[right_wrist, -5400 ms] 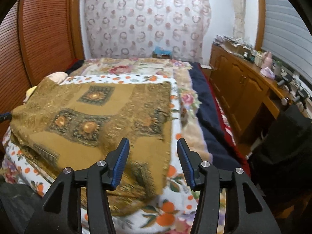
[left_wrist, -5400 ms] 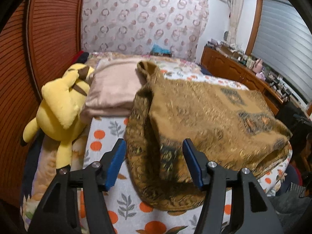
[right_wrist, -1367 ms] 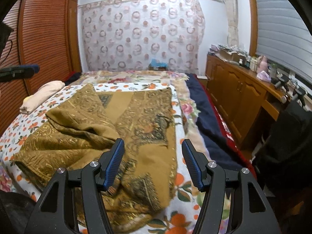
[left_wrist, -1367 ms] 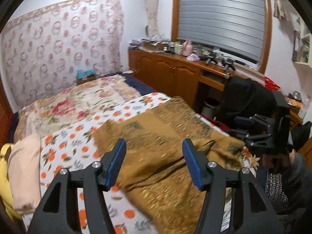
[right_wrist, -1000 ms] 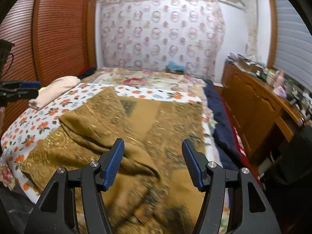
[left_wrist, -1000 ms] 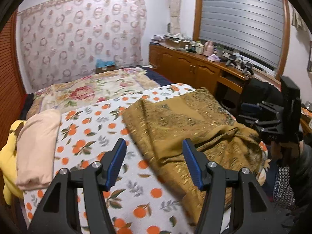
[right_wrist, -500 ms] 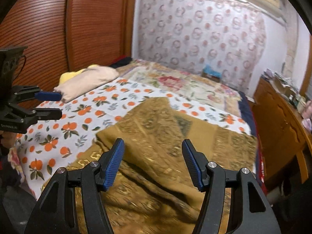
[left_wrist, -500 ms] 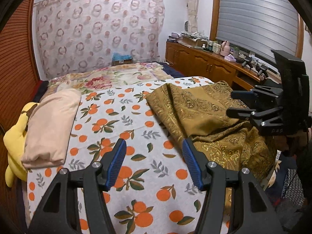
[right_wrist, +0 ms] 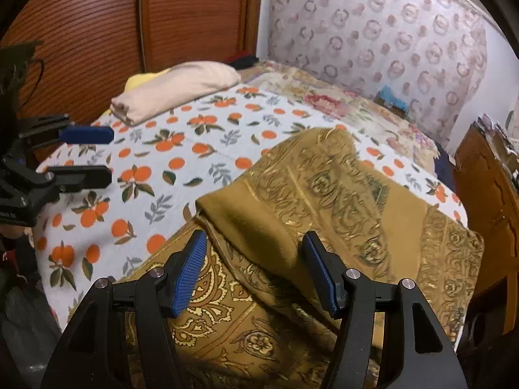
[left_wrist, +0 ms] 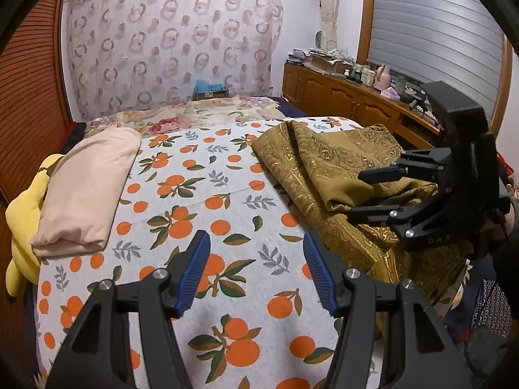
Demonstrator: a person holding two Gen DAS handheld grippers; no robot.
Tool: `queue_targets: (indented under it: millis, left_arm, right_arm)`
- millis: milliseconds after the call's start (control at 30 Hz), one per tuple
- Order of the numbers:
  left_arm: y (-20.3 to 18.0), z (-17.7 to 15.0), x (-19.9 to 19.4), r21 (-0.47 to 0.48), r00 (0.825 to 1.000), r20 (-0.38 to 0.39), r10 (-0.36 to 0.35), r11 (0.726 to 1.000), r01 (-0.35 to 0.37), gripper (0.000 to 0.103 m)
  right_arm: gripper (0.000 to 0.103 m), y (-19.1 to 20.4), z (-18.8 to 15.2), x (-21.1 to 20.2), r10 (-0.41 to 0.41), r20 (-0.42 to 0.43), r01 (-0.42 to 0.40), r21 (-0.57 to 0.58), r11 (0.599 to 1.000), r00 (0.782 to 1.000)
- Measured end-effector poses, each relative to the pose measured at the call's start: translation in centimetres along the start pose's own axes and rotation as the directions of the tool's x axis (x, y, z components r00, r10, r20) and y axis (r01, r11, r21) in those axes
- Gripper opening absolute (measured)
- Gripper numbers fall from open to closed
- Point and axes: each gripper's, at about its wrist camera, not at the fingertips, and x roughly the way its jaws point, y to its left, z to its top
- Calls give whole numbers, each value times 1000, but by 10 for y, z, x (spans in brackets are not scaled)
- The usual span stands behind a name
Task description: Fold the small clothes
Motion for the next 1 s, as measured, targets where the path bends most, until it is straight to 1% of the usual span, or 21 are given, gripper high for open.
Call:
queue_targets:
  millis: [333,367,400,433,467,500,533,567,600,667,767,867,1000]
  left_arm:
    - [-1,-2,3,-4,1000,-3,-7,1000,7,59]
    - [-1,-2,3,-5,1000,-3,-7,1000,7,59]
    - [-2,-2,3,-4,1000,-3,-7,1000,7,59]
    - [-2,-2,4,-4,1000,-3,-7,1000,7,59]
    - [-2,-2,3,-4,1000,-3,-7,1000,7,59]
    - [-2,-2,4,-3,1000,-2,-8,1000,8,59]
    - [-3,-2,4,-2,1000,-3,-8,1000,8,59]
    - [-3,-2,4,-2,1000,-2,-8,1000,8,59]
    - [-3,-2,4,-2,1000,-2,-9,1000,9,59]
    - [-4,-2,4,-2,1000,-2,-10,1000,10,59]
    - [-5,-2,4,-5,1000,-2,-15,1000,15,59]
    - [-8,-2,6,-5,1000,-1,-22,1000,22,59]
    - [-10,-1,7,1,1000,-3,-28,1000,28,59]
  right_arm:
    - [63,-1,-4,16,-15,-62,13,-33,999,998]
    - [62,-1,-5,17,-15,-66,13,-37,999,998]
    - [59,-1,-5,18,-13,-66,11,-39,999,998]
    - [48,-3,-5,19,-17,-68,15,-41,999,998]
    - [35,-6,-5,18,-21,-66,19,-37,999,998]
    - [27,-8,-4,17,-25,-61,23,-33,999,998]
    - [11,-12,-4,14,-27,-53,26,-27,999,998]
    - [7,-17,-3,9,-31,-39,30,-21,999,999]
    - [5,-20,-2,6,-45,-24,45,-17,999,999]
    - [4,-32,0,-7,-103,28,103,2,995,994]
    - [3,-63,5,-25,-168,66,164,58,985,984]
    - [3,-108,8,-38,-247,74,235,140,962,966]
    - [3,-164,9,-42,-337,41,319,232,919,940]
